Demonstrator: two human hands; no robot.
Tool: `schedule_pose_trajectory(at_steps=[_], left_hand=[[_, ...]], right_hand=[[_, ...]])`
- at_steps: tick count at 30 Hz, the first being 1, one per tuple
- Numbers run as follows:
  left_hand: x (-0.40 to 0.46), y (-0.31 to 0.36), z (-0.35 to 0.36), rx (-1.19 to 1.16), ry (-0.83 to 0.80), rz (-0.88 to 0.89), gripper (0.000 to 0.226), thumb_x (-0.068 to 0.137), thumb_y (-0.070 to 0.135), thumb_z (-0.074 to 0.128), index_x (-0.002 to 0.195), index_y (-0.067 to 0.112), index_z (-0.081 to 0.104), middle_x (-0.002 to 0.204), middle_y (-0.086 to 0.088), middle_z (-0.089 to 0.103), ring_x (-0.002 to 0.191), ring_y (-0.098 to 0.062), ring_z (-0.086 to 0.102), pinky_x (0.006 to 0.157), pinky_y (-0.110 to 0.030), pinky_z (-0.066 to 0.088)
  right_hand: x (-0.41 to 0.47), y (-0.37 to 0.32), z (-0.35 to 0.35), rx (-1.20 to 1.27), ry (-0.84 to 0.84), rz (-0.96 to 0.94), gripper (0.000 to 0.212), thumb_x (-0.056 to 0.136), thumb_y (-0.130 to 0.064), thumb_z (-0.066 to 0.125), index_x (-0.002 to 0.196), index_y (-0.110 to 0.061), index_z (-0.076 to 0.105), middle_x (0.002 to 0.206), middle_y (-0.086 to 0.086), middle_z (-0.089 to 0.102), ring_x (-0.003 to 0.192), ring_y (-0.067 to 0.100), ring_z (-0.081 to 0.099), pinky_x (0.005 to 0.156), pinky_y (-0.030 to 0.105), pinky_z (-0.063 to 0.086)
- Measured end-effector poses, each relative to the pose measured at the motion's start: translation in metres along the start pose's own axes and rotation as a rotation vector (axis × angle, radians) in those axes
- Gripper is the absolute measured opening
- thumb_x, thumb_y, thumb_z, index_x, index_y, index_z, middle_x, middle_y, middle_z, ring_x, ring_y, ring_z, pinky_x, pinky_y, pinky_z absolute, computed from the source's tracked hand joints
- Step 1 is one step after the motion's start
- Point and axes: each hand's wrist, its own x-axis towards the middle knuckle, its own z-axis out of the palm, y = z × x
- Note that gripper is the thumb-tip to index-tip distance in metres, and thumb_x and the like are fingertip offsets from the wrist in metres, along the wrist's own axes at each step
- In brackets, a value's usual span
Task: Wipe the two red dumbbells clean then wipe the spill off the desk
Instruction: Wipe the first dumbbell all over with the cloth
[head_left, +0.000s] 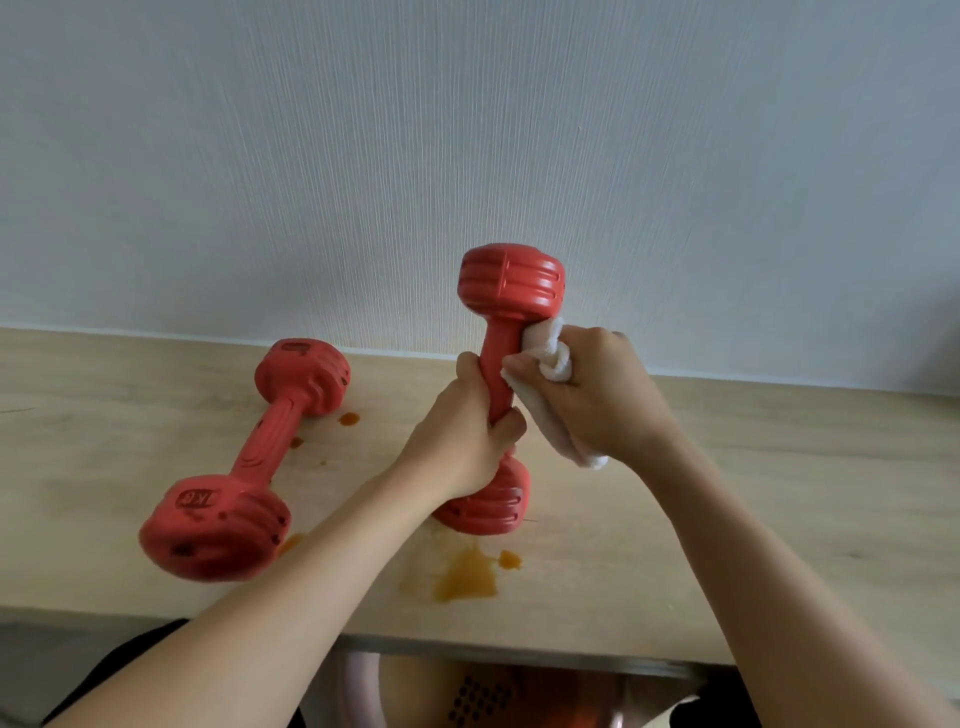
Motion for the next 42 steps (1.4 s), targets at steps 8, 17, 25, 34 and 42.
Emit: schedule_pose_trajectory(at_steps=[8, 17, 25, 34, 42], left_hand=[[0.005, 0.003, -0.004, -0.044, -0.029, 0.012, 0.018, 0.089, 0.015, 0.055, 0.096, 0.012, 0.039, 0.074, -0.004, 0.062, 0.063, -0.015, 0.065, 0.061, -0.031, 0.051], [-0.002, 0.005, -0.003, -0.684, -0.01, -0.253, 0.018, 0.086, 0.012, 0.066, 0.094, 0.016, 0.051, 0.092, -0.008, 0.062, 0.073, -0.016, 0.069, 0.069, -0.034, 0.055], [-0.004, 0.008, -0.001, -0.829, 0.053, -0.249, 0.015, 0.079, 0.013, 0.072, 0.088, 0.017, 0.06, 0.079, 0.003, 0.063, 0.075, -0.014, 0.061, 0.067, -0.027, 0.046], [-0.009, 0.009, 0.003, -0.863, -0.015, -0.13, 0.023, 0.07, 0.012, 0.075, 0.09, 0.015, 0.064, 0.076, -0.002, 0.068, 0.076, -0.017, 0.066, 0.074, -0.027, 0.051], [-0.008, 0.006, -0.018, -0.79, -0.312, -0.027, 0.045, 0.07, -0.006, 0.07, 0.111, 0.01, 0.062, 0.104, -0.003, 0.067, 0.101, -0.013, 0.062, 0.095, -0.028, 0.047]], right_hand=[[-0.004, 0.004, -0.033, 0.26, 0.024, 0.104, 0.026, 0.084, -0.019, 0.067, 0.06, -0.026, 0.059, 0.048, -0.018, 0.059, 0.052, -0.005, 0.058, 0.05, 0.009, 0.042], [-0.02, 0.027, -0.049, 0.148, -0.005, 0.307, 0.014, 0.078, -0.026, 0.072, 0.07, -0.017, 0.065, 0.053, -0.016, 0.064, 0.055, -0.005, 0.058, 0.053, 0.012, 0.043], [-0.025, 0.003, -0.019, -0.18, -0.265, 0.218, 0.04, 0.062, -0.061, 0.072, 0.065, -0.022, 0.062, 0.064, -0.005, 0.063, 0.063, 0.011, 0.059, 0.06, 0.033, 0.049], [-0.019, 0.007, 0.013, 0.007, -0.259, 0.189, 0.038, 0.056, -0.047, 0.076, 0.08, -0.017, 0.068, 0.079, -0.003, 0.065, 0.074, 0.012, 0.062, 0.071, 0.037, 0.053], [-0.022, 0.016, 0.006, 0.061, 0.007, 0.081, 0.032, 0.049, -0.03, 0.082, 0.075, -0.014, 0.072, 0.073, -0.009, 0.06, 0.078, 0.026, 0.059, 0.067, 0.042, 0.051]])
